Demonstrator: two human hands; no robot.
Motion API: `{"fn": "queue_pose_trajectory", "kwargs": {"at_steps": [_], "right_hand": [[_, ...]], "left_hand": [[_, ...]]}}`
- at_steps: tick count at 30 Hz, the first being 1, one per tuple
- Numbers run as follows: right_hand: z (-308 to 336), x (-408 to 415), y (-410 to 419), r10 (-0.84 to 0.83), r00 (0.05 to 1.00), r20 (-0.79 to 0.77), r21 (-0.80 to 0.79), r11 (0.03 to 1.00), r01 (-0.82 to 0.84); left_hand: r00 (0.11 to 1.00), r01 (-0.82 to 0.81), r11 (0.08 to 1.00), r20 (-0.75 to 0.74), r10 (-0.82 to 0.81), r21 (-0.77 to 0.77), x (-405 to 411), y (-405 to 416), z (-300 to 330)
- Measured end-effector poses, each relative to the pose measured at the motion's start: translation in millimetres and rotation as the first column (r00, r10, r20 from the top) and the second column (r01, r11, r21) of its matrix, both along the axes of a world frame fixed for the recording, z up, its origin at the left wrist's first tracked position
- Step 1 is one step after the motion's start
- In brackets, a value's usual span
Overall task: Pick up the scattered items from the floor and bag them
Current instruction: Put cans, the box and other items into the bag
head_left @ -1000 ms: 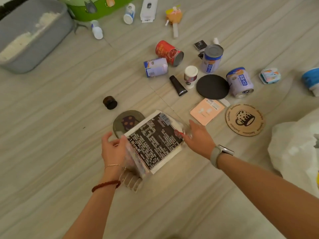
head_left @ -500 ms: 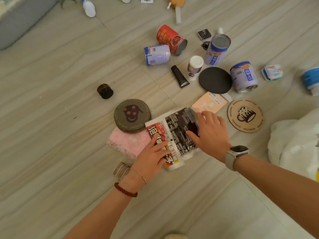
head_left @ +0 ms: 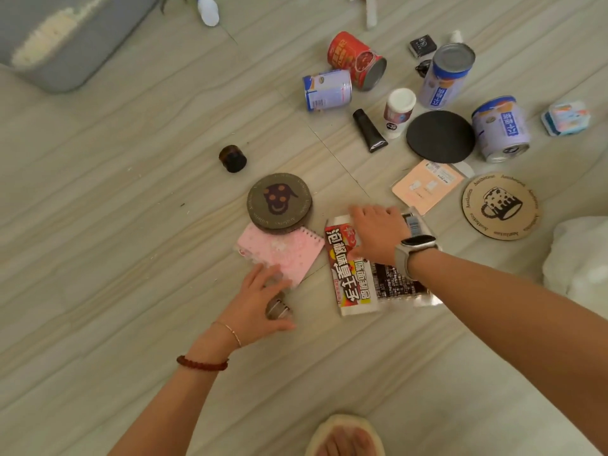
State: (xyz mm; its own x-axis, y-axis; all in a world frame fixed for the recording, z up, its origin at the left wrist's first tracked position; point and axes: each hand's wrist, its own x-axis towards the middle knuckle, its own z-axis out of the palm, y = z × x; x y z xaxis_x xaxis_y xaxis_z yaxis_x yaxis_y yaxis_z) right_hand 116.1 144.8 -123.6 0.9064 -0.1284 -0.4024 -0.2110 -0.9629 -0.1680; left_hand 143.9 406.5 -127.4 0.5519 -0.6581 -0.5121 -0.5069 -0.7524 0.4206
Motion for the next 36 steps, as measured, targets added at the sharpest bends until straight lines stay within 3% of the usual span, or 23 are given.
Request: {"fn": "queue_pose_trajectory", "kwargs": {"at_steps": [2, 5, 9, 11, 13, 16, 19, 23, 26, 28, 32, 34, 36], "right_hand": [[4, -12, -7, -0.035, 0.999, -0.017, 0.035, 0.999, 0.035], [15, -32, -21, -0.102, 0.993, -0.063, 0.165, 0.98, 0.111], [40, -56, -44, -0.092, 0.992, -0.081, 0.345, 0.932, 0.114], [62, -69, -59, -0.142, 0.988, -0.055, 0.406, 0.901, 0.152], [87, -82, -81, -0.245, 0.969, -0.019, 0.444, 0.866, 0.227], [132, -110, -125, -0.432, 0.9, 0.065, 0.471, 0.808, 0.354], [179, -162, -175, -0.635, 0.766, 0.103, 0.538, 0.683, 0.494], [221, -248, -246, -0.884, 0.455, 0.108, 0.569, 0.43, 0.701], [227, -299, -288, -0.959, 0.264, 0.101, 0.569, 0.273, 0.776], [218, -318, -306, -0.971, 0.239, 0.011, 0.567, 0.203, 0.798], [175, -328, -315, -0.968, 0.222, -0.117, 0.589, 0.112, 0.8], [154, -323, -312, -0.985, 0.107, -0.134, 0.666, -0.009, 0.746], [140, -314, -309, -0.991, -0.025, -0.134, 0.754, -0.118, 0.647]], "left_hand": [[0.999, 0.033, 0.999, -0.028, -0.033, -0.019, -3, 3, -1], [0.97, 0.144, 0.989, 0.204, -0.133, -0.042, -9, 0, -3], [0.966, -0.067, 0.998, 0.252, 0.061, 0.017, -25, -23, 15], [0.946, -0.258, 0.959, 0.169, 0.275, -0.117, -33, -49, 29], [0.885, -0.442, 0.848, 0.011, 0.465, -0.292, -37, -87, 43], [0.83, -0.552, 0.673, -0.249, 0.499, -0.492, -40, -166, 71], [0.82, -0.57, 0.604, -0.433, 0.375, -0.556, -54, -248, 106], [0.728, -0.607, 0.643, -0.652, 0.214, -0.467, -90, -337, 133], [0.696, -0.582, 0.689, -0.703, 0.146, -0.432, -118, -384, 142], [0.683, -0.579, 0.713, -0.713, 0.159, -0.395, -137, -407, 142], [0.574, -0.565, 0.804, -0.789, 0.22, -0.187, -169, -433, 142], [0.578, -0.551, 0.827, -0.766, 0.282, -0.111, -182, -439, 146], [0.651, -0.55, 0.821, -0.694, 0.306, -0.154, -186, -445, 148]]}}
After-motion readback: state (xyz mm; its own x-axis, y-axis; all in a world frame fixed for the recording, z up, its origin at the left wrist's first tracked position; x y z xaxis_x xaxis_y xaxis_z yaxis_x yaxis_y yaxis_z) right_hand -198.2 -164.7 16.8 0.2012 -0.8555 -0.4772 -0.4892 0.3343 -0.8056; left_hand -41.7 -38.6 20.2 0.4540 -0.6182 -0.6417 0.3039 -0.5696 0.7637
